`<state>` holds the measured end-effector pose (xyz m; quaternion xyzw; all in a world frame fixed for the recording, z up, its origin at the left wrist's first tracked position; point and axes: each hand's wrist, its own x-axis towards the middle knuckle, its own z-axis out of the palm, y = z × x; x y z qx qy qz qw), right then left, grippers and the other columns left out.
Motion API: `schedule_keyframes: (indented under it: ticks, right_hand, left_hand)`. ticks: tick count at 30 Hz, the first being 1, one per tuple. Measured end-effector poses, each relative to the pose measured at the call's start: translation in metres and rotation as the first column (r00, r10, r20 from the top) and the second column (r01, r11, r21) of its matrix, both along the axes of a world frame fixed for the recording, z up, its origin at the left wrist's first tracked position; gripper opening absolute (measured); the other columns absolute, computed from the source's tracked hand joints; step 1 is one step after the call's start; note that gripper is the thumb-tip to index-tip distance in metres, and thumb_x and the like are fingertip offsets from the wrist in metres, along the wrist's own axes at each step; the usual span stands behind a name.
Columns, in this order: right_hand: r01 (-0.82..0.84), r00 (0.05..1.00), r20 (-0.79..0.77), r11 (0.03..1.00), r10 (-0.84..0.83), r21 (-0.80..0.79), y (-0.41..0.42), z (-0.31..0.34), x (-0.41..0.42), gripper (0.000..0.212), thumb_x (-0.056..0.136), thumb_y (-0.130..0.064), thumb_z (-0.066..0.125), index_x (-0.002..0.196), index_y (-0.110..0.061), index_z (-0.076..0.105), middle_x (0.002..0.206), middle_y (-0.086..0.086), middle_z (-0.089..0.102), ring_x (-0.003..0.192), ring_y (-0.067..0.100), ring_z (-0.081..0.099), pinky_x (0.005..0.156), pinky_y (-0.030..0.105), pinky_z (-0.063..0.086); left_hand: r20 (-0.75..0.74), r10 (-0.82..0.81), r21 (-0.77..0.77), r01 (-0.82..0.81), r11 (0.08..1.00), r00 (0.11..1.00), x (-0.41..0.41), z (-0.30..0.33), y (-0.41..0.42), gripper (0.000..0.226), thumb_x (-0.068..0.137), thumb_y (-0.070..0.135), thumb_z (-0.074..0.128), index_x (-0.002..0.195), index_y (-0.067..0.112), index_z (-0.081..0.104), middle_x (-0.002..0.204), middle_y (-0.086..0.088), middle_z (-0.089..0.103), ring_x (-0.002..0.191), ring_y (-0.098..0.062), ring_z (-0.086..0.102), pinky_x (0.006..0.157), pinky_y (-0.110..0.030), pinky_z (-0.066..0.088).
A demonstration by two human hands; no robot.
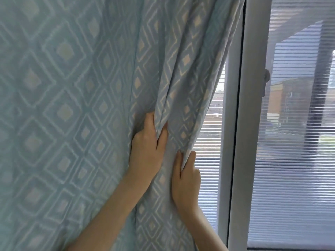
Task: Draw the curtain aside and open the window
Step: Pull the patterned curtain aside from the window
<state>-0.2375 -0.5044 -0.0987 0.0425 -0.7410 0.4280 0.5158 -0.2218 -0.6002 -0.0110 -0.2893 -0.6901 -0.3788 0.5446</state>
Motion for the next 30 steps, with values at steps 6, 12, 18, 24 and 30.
schedule_keyframes:
  ticks: [6,12,18,24,30]
  right_hand:
    - [-0.041,0.999,-0.023,0.999,0.041,-0.005,-0.039,-0.002,-0.008,0.02,0.093,-0.056,0.025,0.091,-0.036,0.028,0.052,-0.007,0.05,0.046,0.024,0.056,0.044,0.031,0.037]
    - [-0.08,0.996,-0.041,0.997,0.079,-0.021,-0.073,0.0,-0.017,0.017,0.094,-0.051,0.029,0.092,-0.034,0.03,0.062,0.001,0.058,0.052,0.027,0.059,0.049,0.028,0.032]
    - [-0.1,0.994,-0.049,0.994,0.098,-0.037,-0.105,-0.003,-0.023,0.033,0.094,-0.05,0.029,0.095,-0.018,0.041,0.062,0.01,0.06,0.053,0.031,0.059,0.049,0.029,0.032]
    - [-0.07,0.996,-0.062,0.995,0.066,-0.065,-0.143,-0.002,-0.031,0.027,0.094,-0.055,0.028,0.093,-0.028,0.036,0.068,0.007,0.063,0.056,0.025,0.06,0.051,0.026,0.033]
    - [-0.004,0.999,-0.055,0.995,-0.002,-0.103,-0.187,-0.003,-0.034,0.028,0.094,-0.059,0.026,0.098,-0.034,0.037,0.069,-0.003,0.061,0.049,0.001,0.05,0.043,0.009,0.033]
  left_hand:
    - [-0.007,0.055,0.031,-0.055,0.998,0.998,-0.009,-0.001,-0.038,0.028,0.097,0.022,0.049,0.115,-0.001,0.051,0.093,-0.015,0.07,0.075,-0.025,0.066,0.066,-0.034,0.048]
    - [-0.01,0.096,0.065,-0.095,0.993,0.995,-0.019,-0.001,-0.072,0.018,0.095,0.024,0.049,0.107,0.011,0.047,0.09,-0.013,0.07,0.074,-0.022,0.061,0.061,-0.032,0.043]
    - [-0.021,0.034,0.063,-0.033,0.997,0.999,-0.028,-0.004,-0.105,0.021,0.095,0.029,0.045,0.107,0.012,0.046,0.09,-0.01,0.07,0.073,-0.022,0.064,0.062,-0.035,0.047]
    - [-0.016,-0.02,0.048,0.02,0.999,1.0,-0.036,0.0,-0.138,0.028,0.095,0.032,0.042,0.111,0.009,0.048,0.094,-0.013,0.071,0.077,-0.029,0.067,0.064,-0.036,0.049]
    - [0.019,-0.132,0.016,0.132,0.991,0.991,-0.04,0.002,-0.181,0.03,0.095,0.033,0.042,0.111,0.008,0.049,0.096,-0.011,0.07,0.078,-0.02,0.064,0.067,-0.026,0.048]
